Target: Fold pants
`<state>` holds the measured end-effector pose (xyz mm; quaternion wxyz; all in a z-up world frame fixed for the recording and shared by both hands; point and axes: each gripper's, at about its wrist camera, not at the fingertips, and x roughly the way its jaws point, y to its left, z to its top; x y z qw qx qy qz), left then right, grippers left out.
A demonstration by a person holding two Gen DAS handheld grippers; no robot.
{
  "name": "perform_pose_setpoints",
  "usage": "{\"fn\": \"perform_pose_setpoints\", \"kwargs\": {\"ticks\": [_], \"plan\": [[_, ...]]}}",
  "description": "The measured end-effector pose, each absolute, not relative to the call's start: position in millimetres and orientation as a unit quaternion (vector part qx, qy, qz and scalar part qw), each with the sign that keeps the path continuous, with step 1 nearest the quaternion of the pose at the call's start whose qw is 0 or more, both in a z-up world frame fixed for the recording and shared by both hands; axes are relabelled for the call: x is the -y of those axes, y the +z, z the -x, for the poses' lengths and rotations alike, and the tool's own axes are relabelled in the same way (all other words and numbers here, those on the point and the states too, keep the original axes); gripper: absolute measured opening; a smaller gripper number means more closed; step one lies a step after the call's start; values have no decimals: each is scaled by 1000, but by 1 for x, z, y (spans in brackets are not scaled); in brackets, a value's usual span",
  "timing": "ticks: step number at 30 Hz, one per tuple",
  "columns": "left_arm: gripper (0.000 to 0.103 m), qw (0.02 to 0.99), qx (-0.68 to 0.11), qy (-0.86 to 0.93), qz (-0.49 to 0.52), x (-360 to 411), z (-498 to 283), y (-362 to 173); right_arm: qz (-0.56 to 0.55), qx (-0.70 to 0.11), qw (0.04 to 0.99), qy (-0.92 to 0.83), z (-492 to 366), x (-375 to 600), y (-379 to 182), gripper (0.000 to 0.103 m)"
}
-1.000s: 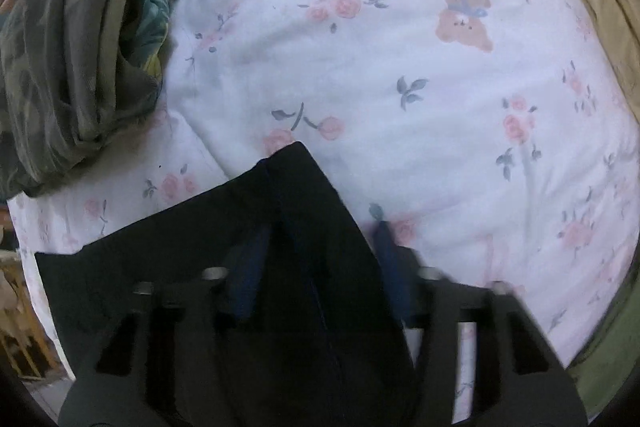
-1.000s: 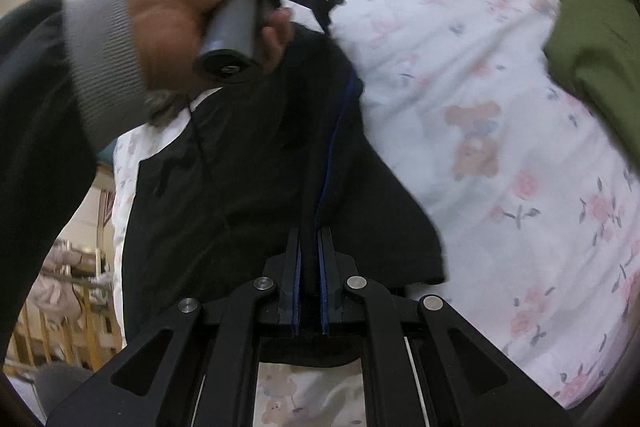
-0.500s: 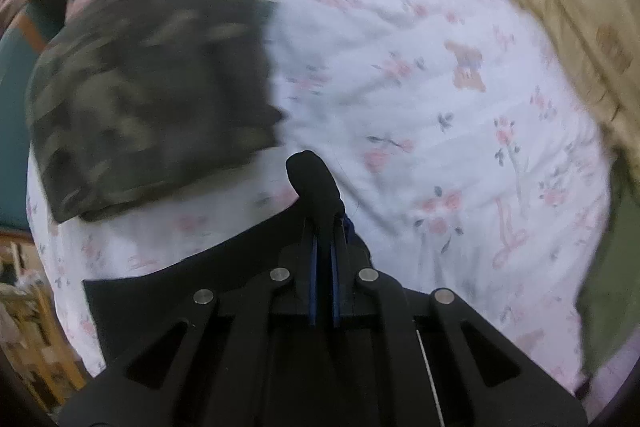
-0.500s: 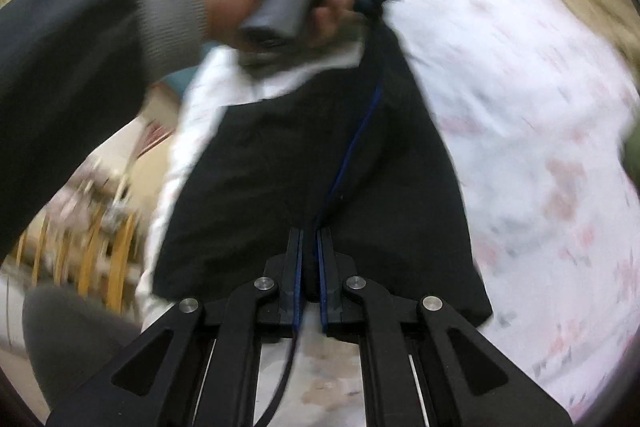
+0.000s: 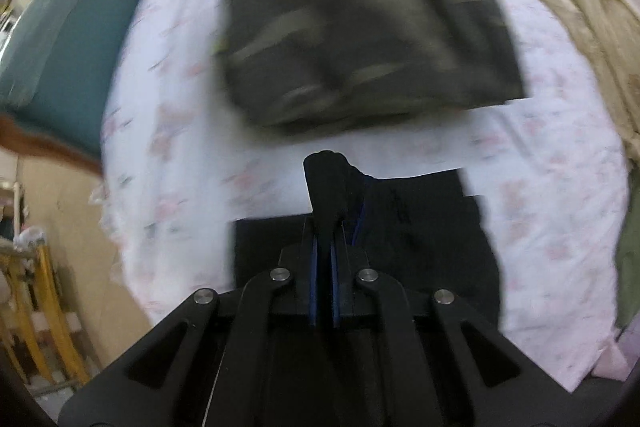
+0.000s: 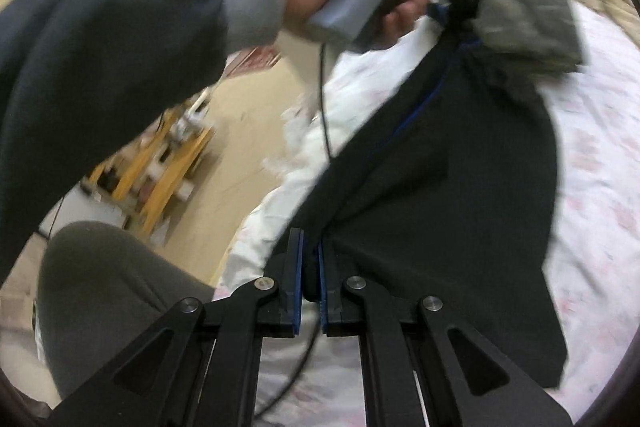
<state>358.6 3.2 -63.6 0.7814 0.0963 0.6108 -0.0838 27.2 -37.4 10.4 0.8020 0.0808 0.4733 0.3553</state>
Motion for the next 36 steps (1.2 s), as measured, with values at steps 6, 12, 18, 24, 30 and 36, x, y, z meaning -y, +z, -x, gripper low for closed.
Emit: {"fn": "perform_pose_setpoints", "kwargs": {"ticks": [6,12,18,24,30,36], "plan": [[3,765,-629,-55,-124,-49,-367,-117,-75,-504,774,376,-39,-19,-24,6],[9,765,-631,-54,-112,-61,-373,-141,-74,-522,764,372,-49,-29,-48,6],[66,778,-620,-58,-86,-86,-361,-114,-87,-532,747,390,-50,-25,-55,9],[69,794,-601,-58,-66,-135,-301,-48,-102,-543,719,421,-36,-47,-60,41],[83,793,-608,-39,27,-184,-229,-21,-68,-517,713,468,3,-34,-33,70],[83,735,-665,-55,123,-172,-161,-87,-174,-524,769,321,-32,119,-38,75]]}}
